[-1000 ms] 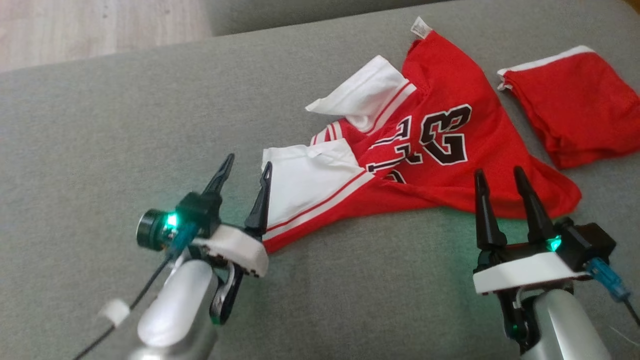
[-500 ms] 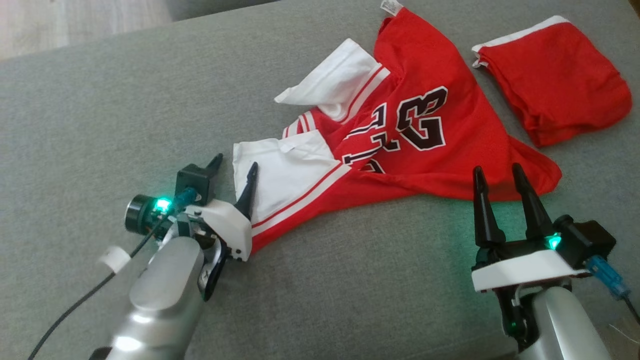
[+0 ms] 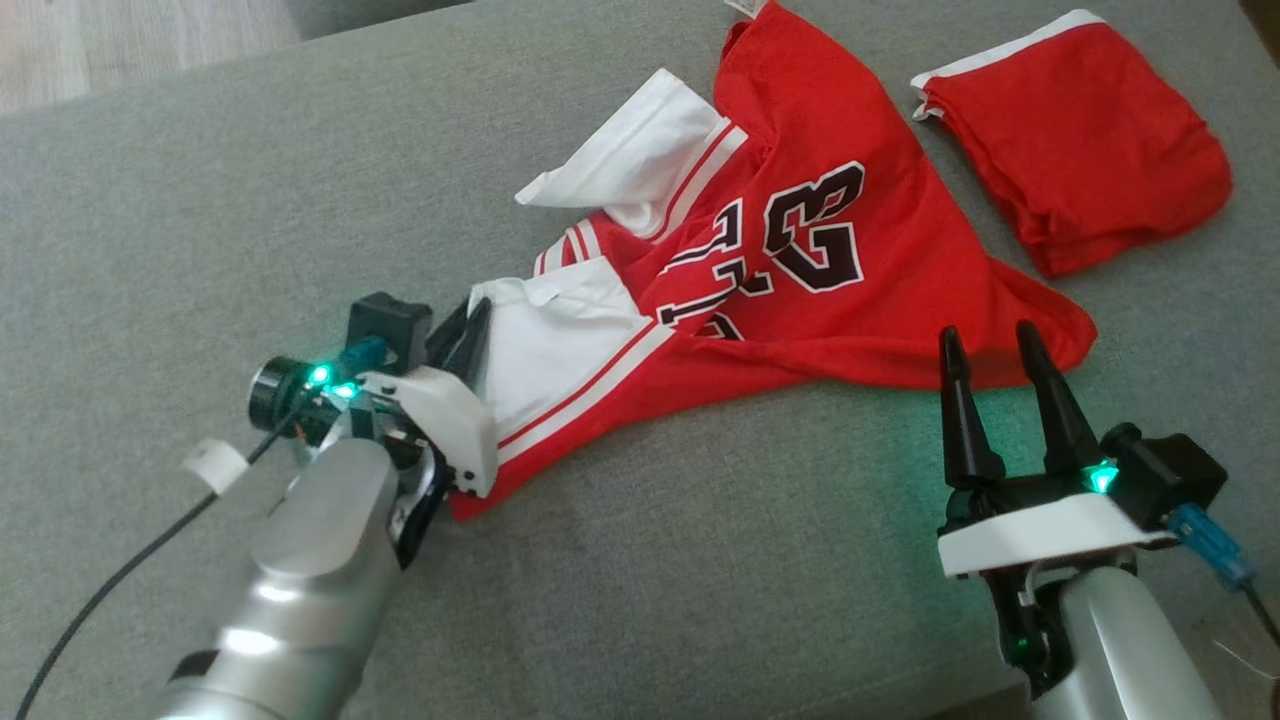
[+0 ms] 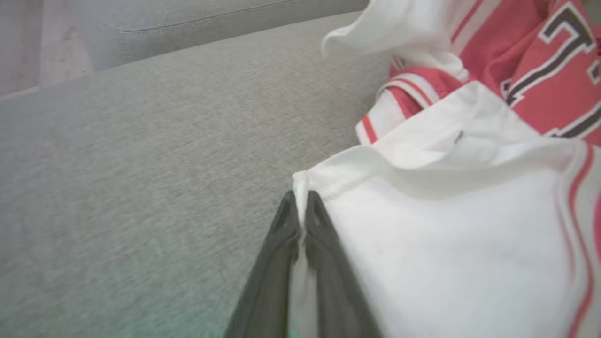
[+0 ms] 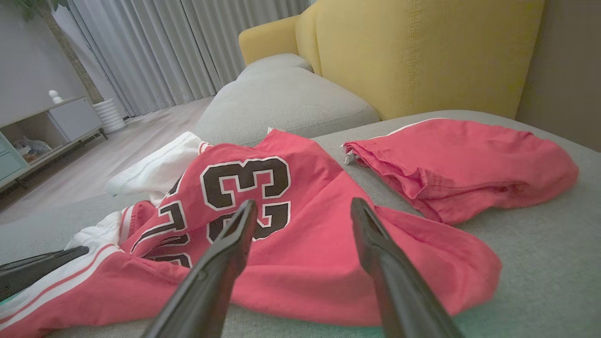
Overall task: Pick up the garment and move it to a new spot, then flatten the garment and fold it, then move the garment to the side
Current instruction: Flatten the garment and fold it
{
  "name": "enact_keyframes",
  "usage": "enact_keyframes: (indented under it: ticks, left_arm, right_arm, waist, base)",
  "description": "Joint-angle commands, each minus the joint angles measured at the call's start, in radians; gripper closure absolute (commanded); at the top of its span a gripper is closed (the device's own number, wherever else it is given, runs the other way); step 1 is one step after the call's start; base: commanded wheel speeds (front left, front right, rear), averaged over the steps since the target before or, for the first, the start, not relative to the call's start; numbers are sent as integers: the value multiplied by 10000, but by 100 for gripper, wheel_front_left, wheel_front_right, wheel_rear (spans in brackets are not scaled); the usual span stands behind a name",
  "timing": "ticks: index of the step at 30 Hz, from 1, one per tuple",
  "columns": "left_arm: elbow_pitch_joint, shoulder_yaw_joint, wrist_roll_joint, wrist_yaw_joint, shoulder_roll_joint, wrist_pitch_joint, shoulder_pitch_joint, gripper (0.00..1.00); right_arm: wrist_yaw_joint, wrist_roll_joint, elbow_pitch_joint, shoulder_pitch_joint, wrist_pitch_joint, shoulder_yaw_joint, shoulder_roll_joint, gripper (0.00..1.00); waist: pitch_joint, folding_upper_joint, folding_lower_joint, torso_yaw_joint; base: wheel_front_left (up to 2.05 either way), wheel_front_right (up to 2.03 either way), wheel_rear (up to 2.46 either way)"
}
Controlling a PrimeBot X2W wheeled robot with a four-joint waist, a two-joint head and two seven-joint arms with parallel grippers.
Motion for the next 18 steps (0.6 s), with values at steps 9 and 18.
enact_keyframes:
  ticks: [9,18]
  left_arm:
    - [-498,335,-59,121,521,-1725,-745,100]
    - [-3394,1211,575,463,1223,-2476,-1696,100]
  right_arm:
    - [-9,70,-132,-259,-108,-36,-35,0]
    - [-9,-78,-116,-234,-109,-168,-35,0]
  waist:
    - [-276,0,-1,153]
    - [-710,0,-1,782]
  base:
    - [0,0,0]
    - [0,0,0]
